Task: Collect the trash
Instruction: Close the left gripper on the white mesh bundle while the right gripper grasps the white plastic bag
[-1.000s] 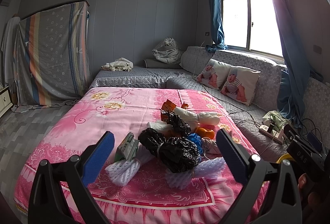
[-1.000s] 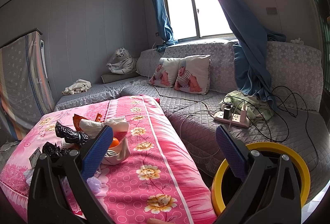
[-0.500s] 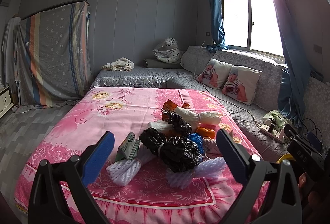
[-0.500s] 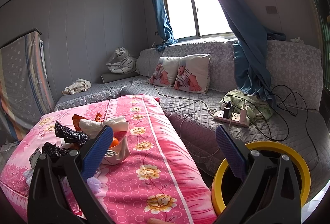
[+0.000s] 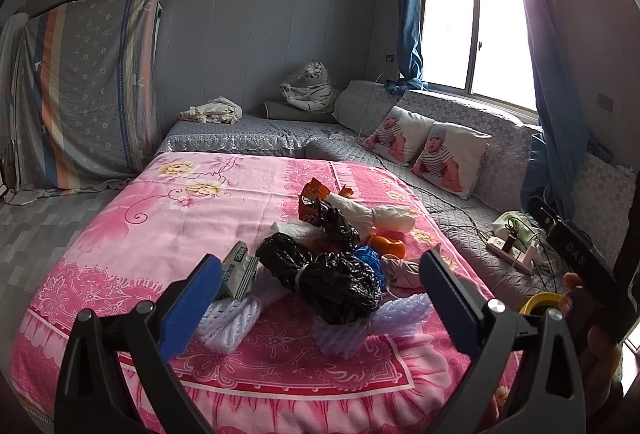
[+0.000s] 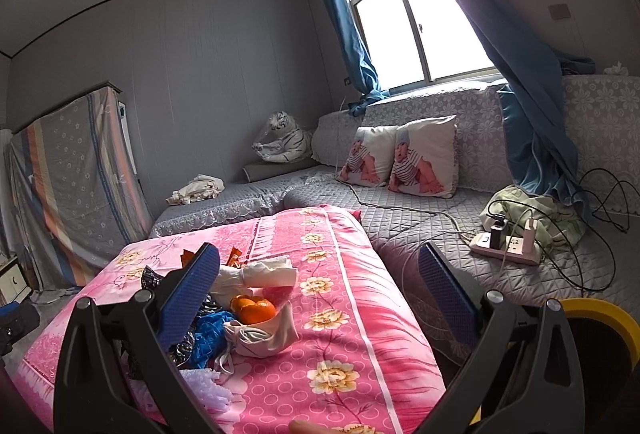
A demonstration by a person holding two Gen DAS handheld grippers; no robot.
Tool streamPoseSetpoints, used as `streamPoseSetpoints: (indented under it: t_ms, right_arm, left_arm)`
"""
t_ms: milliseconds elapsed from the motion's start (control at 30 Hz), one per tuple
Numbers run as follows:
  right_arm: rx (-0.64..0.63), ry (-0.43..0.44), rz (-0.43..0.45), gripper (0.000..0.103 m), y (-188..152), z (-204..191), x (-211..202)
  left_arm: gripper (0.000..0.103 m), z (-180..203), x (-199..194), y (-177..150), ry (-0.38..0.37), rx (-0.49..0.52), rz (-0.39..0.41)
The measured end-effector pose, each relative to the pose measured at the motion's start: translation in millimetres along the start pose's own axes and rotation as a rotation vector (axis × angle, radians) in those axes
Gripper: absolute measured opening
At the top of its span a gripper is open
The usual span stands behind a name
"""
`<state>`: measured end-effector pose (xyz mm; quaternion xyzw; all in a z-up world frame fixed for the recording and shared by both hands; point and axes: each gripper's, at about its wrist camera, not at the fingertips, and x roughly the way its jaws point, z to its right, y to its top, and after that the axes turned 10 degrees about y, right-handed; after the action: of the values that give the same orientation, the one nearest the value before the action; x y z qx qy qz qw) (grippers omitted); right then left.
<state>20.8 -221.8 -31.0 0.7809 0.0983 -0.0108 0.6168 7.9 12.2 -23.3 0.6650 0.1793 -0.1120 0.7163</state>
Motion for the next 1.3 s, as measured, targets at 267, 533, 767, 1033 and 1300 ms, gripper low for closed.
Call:
streamPoseSetpoints:
  t_ms: [267,533,767,1033,1300]
  right_arm:
    - [-0.142,0.166,-0.157,0.095,12.5,-18.1,68.1]
    - [-0.293,0.334,-0.404,0.095,-6.1,-43.3,149.0]
    - [-0.439,0.442,-0.559,0.095,-14.3,-73.6,210.2]
    - [-0.528,0.476,-0.695,0.095,-29.4,-92.5,264.3]
    - [-0.387,0.464,-0.758,0.087,-30.7,-75.3,301.4]
  left_arm:
    - [0.095,-44.1,34.6,-1.6,0.031,0.088,-0.101]
    - [0.095,-86.3,82.5,-29.3,-0.068,0.151,-0.306]
    - [0.095,-99.9,115.8,-36.8,-0.103,0.179,-0.393]
    - [0.095,-102.6,137.4,-42.8,-0.180,0.137,-0.462]
    - [0.085,-92.6,150.8,-47.8,-0.192,0.149,-0.494]
